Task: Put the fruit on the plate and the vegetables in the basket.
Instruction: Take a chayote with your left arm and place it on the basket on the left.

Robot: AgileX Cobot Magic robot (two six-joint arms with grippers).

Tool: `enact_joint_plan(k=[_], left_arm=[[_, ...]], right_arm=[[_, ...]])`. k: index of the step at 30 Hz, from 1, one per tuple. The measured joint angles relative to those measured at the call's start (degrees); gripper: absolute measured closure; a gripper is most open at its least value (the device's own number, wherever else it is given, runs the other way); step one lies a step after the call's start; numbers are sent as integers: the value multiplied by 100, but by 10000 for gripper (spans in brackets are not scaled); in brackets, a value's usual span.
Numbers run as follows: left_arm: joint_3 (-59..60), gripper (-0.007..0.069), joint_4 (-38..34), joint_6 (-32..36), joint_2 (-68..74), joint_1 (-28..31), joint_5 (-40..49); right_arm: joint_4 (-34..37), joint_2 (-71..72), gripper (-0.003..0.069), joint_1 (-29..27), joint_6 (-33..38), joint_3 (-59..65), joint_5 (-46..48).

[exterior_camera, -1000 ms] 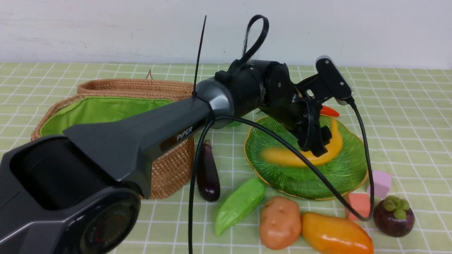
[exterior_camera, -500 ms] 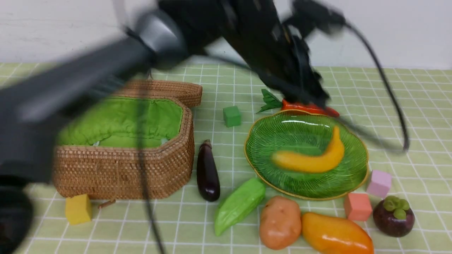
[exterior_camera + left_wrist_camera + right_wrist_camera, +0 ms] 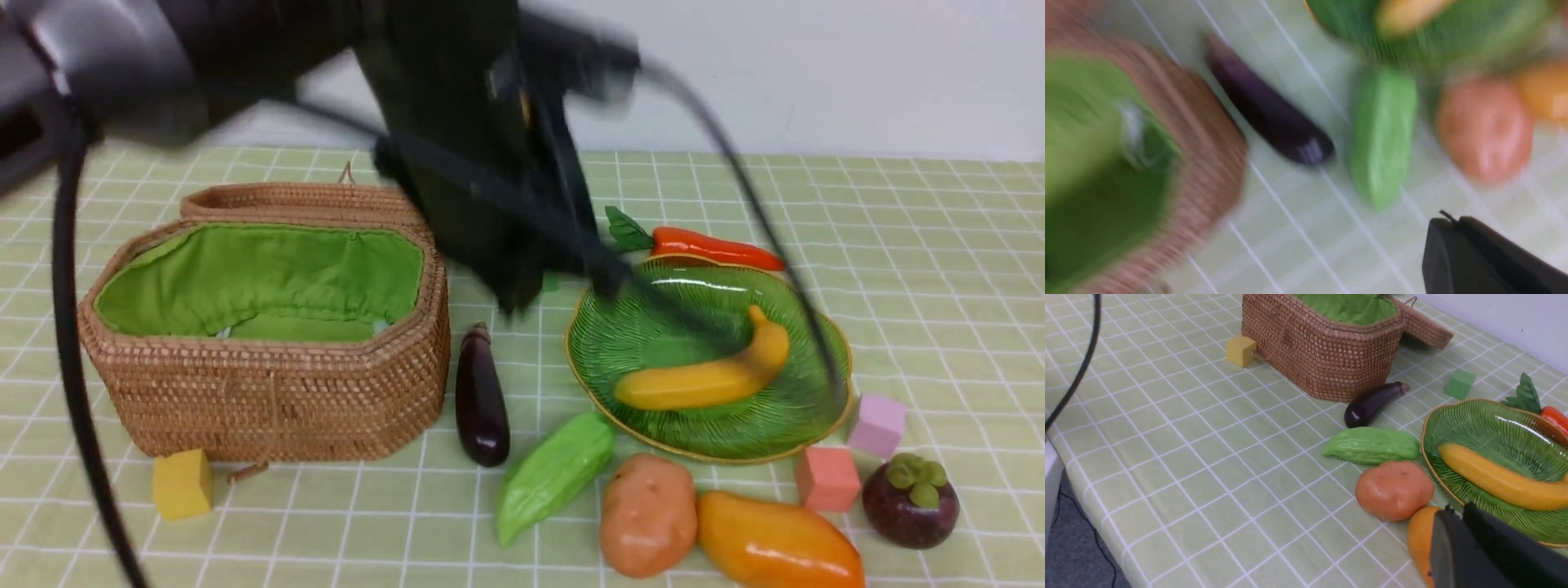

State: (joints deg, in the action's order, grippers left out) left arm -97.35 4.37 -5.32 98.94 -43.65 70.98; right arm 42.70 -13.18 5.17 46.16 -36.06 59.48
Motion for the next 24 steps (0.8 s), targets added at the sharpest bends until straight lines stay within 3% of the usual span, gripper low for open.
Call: enact_joint_plan(k=[4,10,14,16,17,18,19,24], left_arm=[[599,638,-64,-178,108,-233,-106],[579,608,-40,-556,401,-141,-726],[537,434,6,148,798,-101,-936],[537,388,0,377,901,-101,-1000],[537,312,0,669,1068,-101,-1154],[537,303,0,744,1106,-101,-1176],[537,226,32,1034,1272,-101,-1427],[537,104,198,1294,1550,-101,-1919]], right_arm=[[0,0,617,0,0,0,5],[-16,0,638,0,0,0,16],[-32,0,639,0,0,0,16],[-37,0,639,0,0,0,16],[-45,0,639,0,0,0,16],[-45,0,639,0,0,0,16],[-45,0,639,0,0,0,16],[-45,0,643,0,0,0,16]])
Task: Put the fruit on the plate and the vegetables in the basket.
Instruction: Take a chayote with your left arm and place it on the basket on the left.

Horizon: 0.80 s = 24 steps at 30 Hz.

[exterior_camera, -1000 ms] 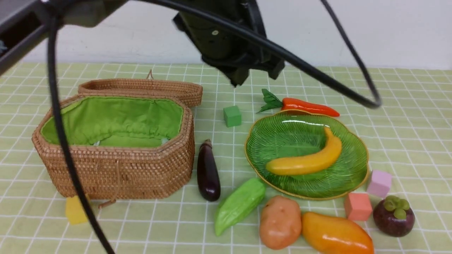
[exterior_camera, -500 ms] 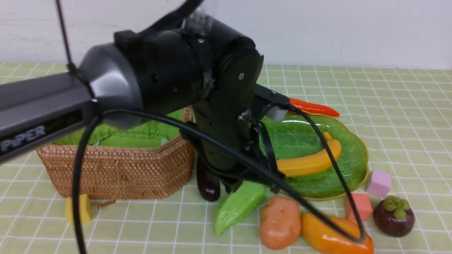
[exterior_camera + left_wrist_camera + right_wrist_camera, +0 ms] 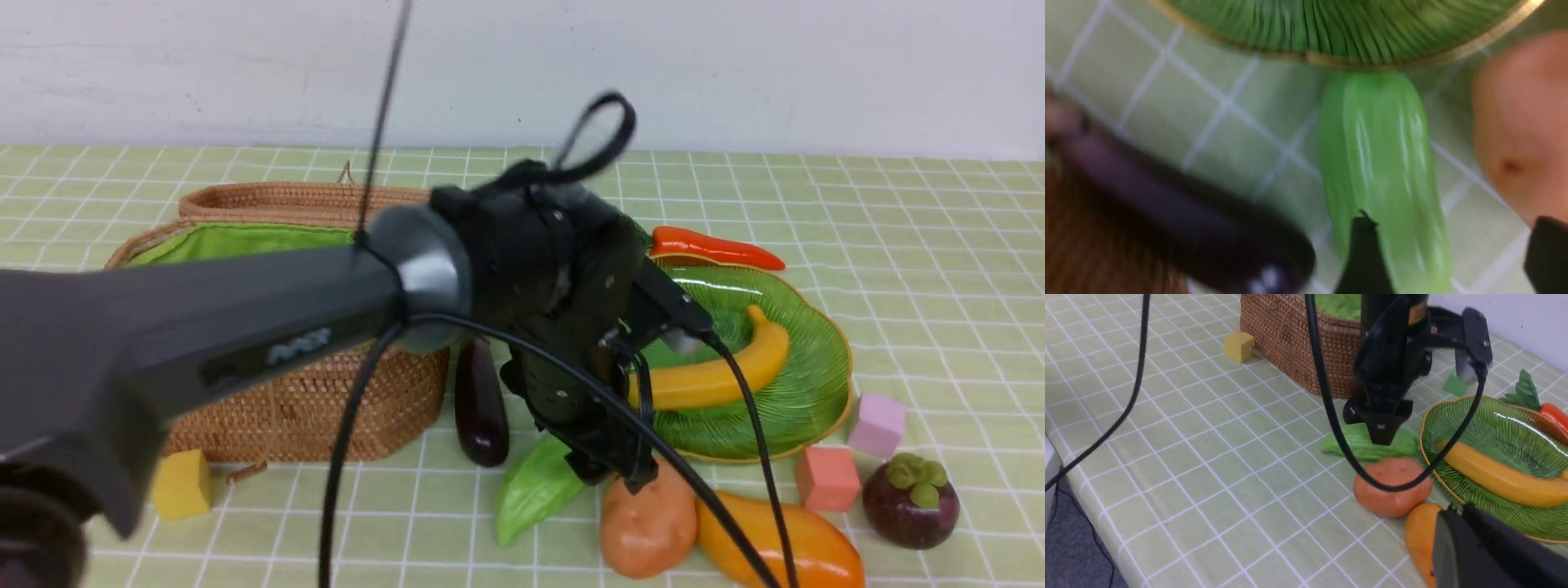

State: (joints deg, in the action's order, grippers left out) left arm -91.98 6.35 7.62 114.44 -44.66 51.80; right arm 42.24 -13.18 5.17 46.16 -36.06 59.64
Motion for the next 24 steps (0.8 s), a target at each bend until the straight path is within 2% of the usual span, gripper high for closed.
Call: enact_joint_plan(k=[1,4,16,18,21,24], left_arm=[[0,72,107,16,106,0,-130],[0,45,399,22,309,0,-279],[-22,40,778,17,791,20,-585],[-28,55,778,17,798,20,-585],[-28,143,752,17,798,20,-579],[-28,152,752,12,792,20,-574]], right_arm=[[0,0,645,0,0,0,11],[0,0,645,0,0,0,59],[0,0,645,0,0,0,109],[0,0,643,0,0,0,109],[0,0,642,0,0,0,109],[0,0,642,0,0,0,109]])
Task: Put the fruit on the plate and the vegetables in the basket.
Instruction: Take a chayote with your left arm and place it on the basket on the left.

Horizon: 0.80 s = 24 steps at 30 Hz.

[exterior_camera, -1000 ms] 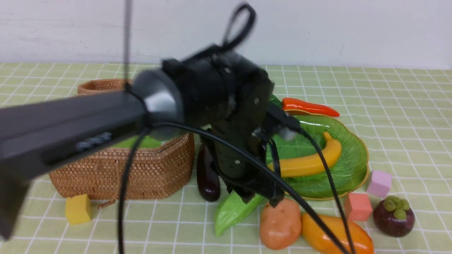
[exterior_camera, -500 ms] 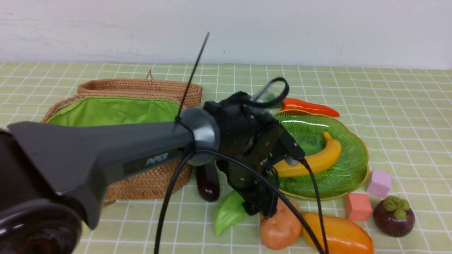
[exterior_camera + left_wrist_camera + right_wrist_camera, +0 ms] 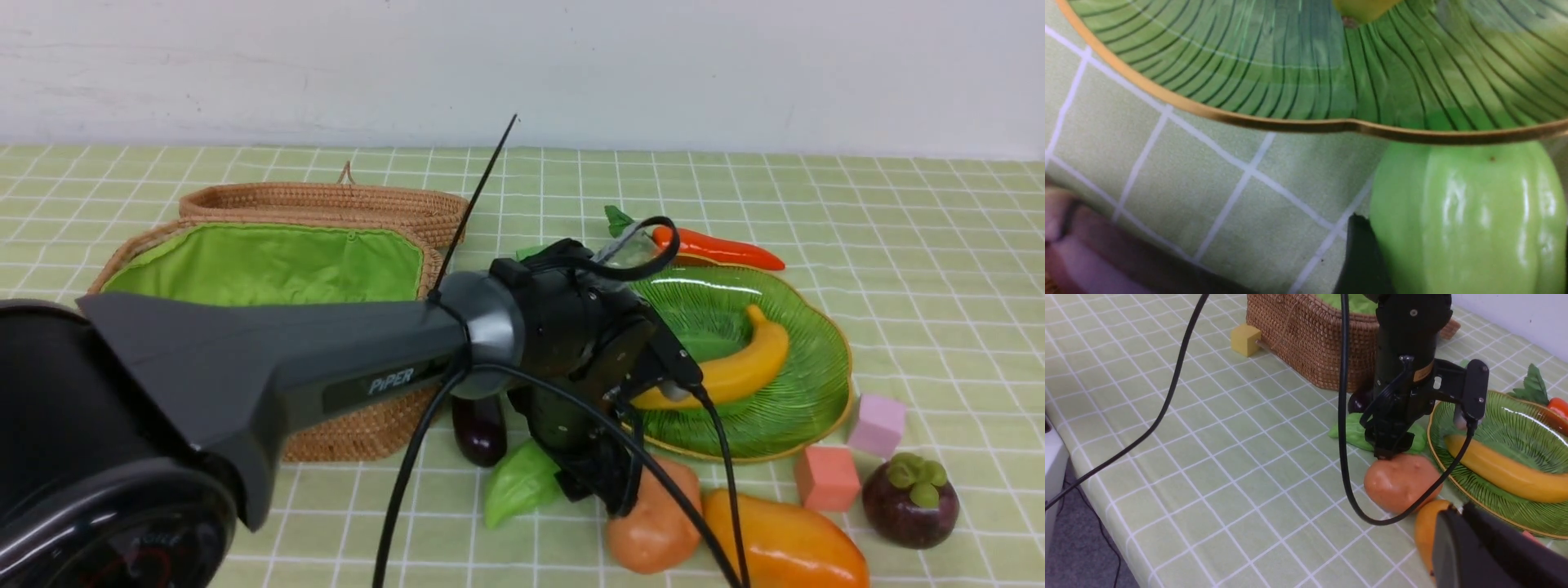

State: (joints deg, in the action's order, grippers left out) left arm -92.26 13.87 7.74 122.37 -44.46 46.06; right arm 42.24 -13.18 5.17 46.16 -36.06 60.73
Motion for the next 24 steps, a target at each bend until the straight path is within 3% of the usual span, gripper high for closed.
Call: enact_joint_plan(k=[8,18,24], left_arm=[[6,152,6,0,-341,0,150],[10,152,-689,0,-1806,0,531],[10,152,-669,0,-2699,61,1253]], right_arm=[[-2,0,638,0,0,0,-13],[55,0,657,0,13,0,-154],[677,0,659,0,496,0,-191]])
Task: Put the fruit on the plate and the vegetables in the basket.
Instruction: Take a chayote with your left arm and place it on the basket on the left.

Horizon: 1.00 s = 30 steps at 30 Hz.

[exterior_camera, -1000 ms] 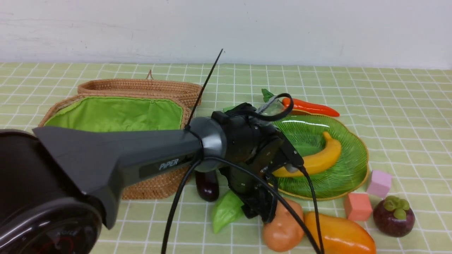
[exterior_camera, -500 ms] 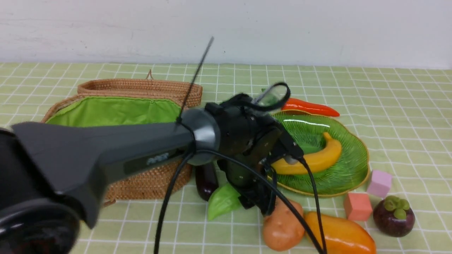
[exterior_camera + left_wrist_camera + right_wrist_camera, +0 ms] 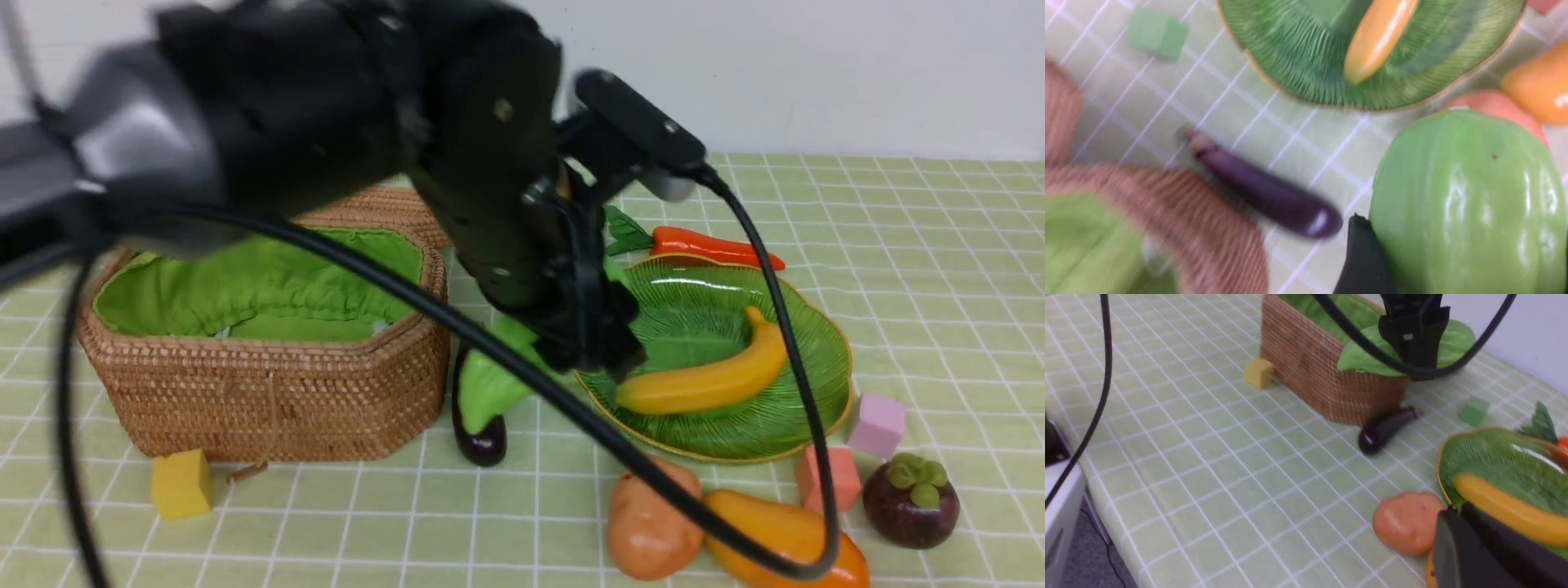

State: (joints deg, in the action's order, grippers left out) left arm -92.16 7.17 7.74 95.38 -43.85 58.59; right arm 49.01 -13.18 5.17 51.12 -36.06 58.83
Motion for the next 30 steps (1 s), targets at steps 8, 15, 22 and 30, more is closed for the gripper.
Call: enact_joint_plan(k=[8,15,22,30], left_arm=[[3,152,704,305,-188,1191,495],[7,152,714,1888,138,2565,198],[7,152,681,2146,641,2904,-447],[33,122,694,1716,724,2978,-470]], right_arm=[[673,-139,659,0,537,0,-69],[736,-471,659,0,549,0,-92],[754,-477,659,0,553,0,-79],[754,-477,657,0,553,0,-39]])
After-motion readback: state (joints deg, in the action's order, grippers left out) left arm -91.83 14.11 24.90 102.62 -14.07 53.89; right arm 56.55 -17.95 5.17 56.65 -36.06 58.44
